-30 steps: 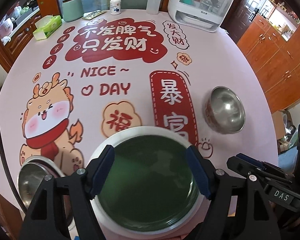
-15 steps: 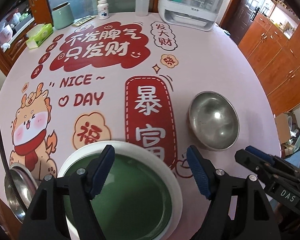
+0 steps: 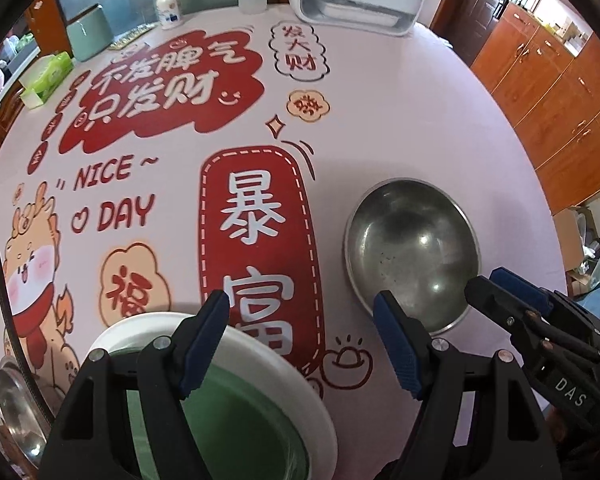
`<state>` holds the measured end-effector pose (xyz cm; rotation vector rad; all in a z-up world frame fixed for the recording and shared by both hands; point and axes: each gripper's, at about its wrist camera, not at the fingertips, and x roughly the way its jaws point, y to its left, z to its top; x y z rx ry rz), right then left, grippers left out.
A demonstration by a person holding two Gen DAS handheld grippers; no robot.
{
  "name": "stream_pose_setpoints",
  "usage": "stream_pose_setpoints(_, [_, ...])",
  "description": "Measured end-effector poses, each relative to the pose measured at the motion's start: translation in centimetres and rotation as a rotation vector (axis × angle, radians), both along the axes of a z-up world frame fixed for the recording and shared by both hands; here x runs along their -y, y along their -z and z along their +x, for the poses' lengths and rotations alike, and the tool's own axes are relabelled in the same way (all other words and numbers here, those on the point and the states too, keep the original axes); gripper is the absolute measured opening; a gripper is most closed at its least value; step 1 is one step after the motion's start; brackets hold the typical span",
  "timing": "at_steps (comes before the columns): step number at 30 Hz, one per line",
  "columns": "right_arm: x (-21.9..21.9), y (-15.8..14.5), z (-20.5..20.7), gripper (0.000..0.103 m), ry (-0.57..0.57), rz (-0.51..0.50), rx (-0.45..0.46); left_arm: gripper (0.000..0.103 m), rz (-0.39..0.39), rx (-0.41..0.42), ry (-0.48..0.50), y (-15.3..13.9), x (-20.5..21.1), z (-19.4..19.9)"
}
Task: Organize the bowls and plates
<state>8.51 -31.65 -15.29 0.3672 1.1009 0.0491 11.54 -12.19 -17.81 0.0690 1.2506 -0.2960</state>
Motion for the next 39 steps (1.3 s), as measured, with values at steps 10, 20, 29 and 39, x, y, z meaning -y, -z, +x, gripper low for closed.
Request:
stream_pose_setpoints(10, [1.0,1.8,1.0,0.03,0.011,0.022,-0.051,0.072,0.018,-0.078,0.025,2.7,1.6,1.6])
stream_pose_setpoints(20, [0.6,1.8,1.4,0.018,-0.022,0.033,-0.044,0.04,-0.046,-0.109,0.05,3.5,2.3,2.3])
stream_pose_setpoints(29, [0.3,1.9,1.5,0.014,-0.029,0.031,-0.056,0.016,-0.054,-0.14,0.085,4.4,3.6,2.0])
stream_pose_setpoints(39, [0.2,2.0,1.4,0.014,-0.032,0.029,-0.077,0.015,-0.048,-0.139,0.084,4.3,3.8,1.9])
